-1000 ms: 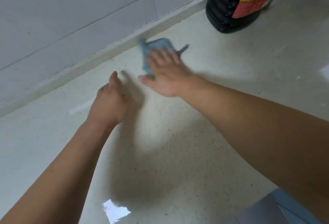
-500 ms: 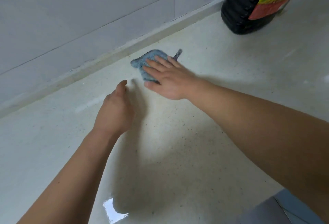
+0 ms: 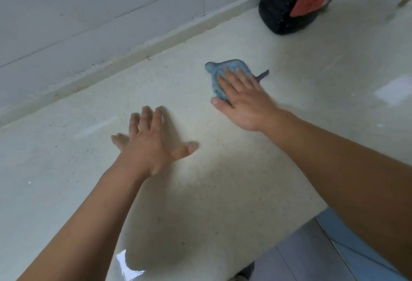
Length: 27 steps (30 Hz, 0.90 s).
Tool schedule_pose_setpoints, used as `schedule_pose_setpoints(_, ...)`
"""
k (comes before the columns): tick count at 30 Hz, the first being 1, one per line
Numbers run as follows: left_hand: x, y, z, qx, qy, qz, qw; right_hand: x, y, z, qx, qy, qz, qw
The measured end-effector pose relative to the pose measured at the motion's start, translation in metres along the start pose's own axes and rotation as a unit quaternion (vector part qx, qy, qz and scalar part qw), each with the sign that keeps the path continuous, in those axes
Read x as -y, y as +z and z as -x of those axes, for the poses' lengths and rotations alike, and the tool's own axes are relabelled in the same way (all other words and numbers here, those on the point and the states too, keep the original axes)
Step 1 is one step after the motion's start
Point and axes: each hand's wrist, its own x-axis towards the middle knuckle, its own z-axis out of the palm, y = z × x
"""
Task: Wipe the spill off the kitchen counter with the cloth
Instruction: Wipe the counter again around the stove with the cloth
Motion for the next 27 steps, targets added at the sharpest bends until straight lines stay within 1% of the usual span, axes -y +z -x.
schedule_pose_setpoints(1, -0.005, 0.004, 0.007, 0.007, -0.006, -0.009, 1.0, -0.01, -0.003, -0.004, -0.007, 0.076, -0.022, 0.997)
schedule_pose_setpoints(2, -0.01, 0.01, 0.012, 0.015, -0.008, -0.017, 1.0, -0.01, -0.003, -0.006, -0.014, 0.13, -0.044, 0.99)
schedule_pose_setpoints(3, -0.014, 0.015, 0.017, 0.024, -0.009, -0.022, 0.999, 0.0, 0.0, -0.003, -0.016, 0.146, -0.056, 0.987)
schedule_pose_setpoints(4, -0.019, 0.02, 0.022, 0.032, -0.01, -0.026, 0.999, 0.014, 0.007, 0.008, -0.015, 0.121, -0.052, 0.991)
schedule_pose_setpoints(6, -0.024, 0.026, 0.026, 0.039, -0.016, -0.038, 0.998, 0.042, 0.023, 0.045, 0.005, -0.017, -0.042, 0.999)
schedule_pose_setpoints(7, -0.027, 0.028, 0.028, 0.042, -0.017, -0.04, 0.998, 0.046, 0.028, 0.067, 0.019, -0.07, -0.049, 0.996)
schedule_pose_setpoints(8, -0.03, 0.03, 0.029, 0.043, -0.016, -0.036, 0.998, 0.04, 0.03, 0.08, 0.022, -0.096, -0.049, 0.994)
schedule_pose_setpoints(9, -0.034, 0.031, 0.031, 0.038, -0.009, -0.027, 0.999, 0.025, 0.028, 0.086, 0.022, -0.091, -0.056, 0.994)
schedule_pose_setpoints(10, -0.041, 0.033, 0.033, 0.026, 0.003, -0.018, 1.0, 0.003, 0.024, 0.087, 0.013, -0.058, -0.065, 0.996)
schedule_pose_setpoints(11, -0.049, 0.036, 0.036, 0.013, 0.016, -0.012, 1.0, -0.019, 0.02, 0.085, 0.004, -0.001, -0.078, 0.997)
schedule_pose_setpoints(13, -0.067, 0.042, 0.041, -0.01, 0.043, -0.008, 0.999, -0.048, 0.013, 0.087, -0.041, 0.105, -0.129, 0.985)
schedule_pose_setpoints(14, -0.076, 0.047, 0.043, -0.017, 0.056, -0.01, 0.998, -0.047, 0.014, 0.095, -0.066, 0.121, -0.151, 0.979)
schedule_pose_setpoints(15, -0.082, 0.053, 0.044, -0.021, 0.067, -0.017, 0.997, -0.037, 0.019, 0.106, -0.081, 0.096, -0.158, 0.979)
schedule_pose_setpoints(17, -0.086, 0.062, 0.044, -0.021, 0.073, -0.058, 0.995, -0.014, 0.035, 0.133, -0.068, -0.028, -0.132, 0.989)
schedule_pose_setpoints(18, -0.086, 0.065, 0.045, -0.022, 0.073, -0.084, 0.993, -0.013, 0.042, 0.144, -0.06, -0.076, -0.112, 0.989)
schedule_pose_setpoints(19, -0.085, 0.068, 0.045, -0.023, 0.072, -0.101, 0.992, -0.02, 0.047, 0.149, -0.061, -0.094, -0.09, 0.99)
schedule_pose_setpoints(20, -0.084, 0.07, 0.046, -0.022, 0.07, -0.104, 0.992, -0.034, 0.048, 0.146, -0.072, -0.078, -0.076, 0.991)
schedule_pose_setpoints(21, -0.085, 0.071, 0.047, -0.023, 0.066, -0.102, 0.992, -0.052, 0.048, 0.141, -0.094, -0.032, -0.067, 0.993)
schedule_pose_setpoints(23, -0.088, 0.071, 0.05, -0.029, 0.046, -0.084, 0.995, -0.09, 0.044, 0.134, -0.122, 0.109, -0.067, 0.984)
schedule_pose_setpoints(24, -0.091, 0.072, 0.051, -0.032, 0.032, -0.07, 0.997, -0.101, 0.044, 0.135, -0.119, 0.175, -0.082, 0.974)
schedule_pose_setpoints(25, -0.093, 0.072, 0.052, -0.034, 0.016, -0.053, 0.998, -0.098, 0.044, 0.138, -0.119, 0.21, -0.095, 0.966)
schedule_pose_setpoints(26, -0.095, 0.073, 0.054, -0.033, 0.002, -0.038, 0.999, -0.083, 0.049, 0.144, -0.119, 0.208, -0.091, 0.966)
schedule_pose_setpoints(27, -0.099, 0.076, 0.058, -0.032, -0.008, -0.031, 0.999, -0.062, 0.054, 0.156, -0.114, 0.171, -0.077, 0.976)
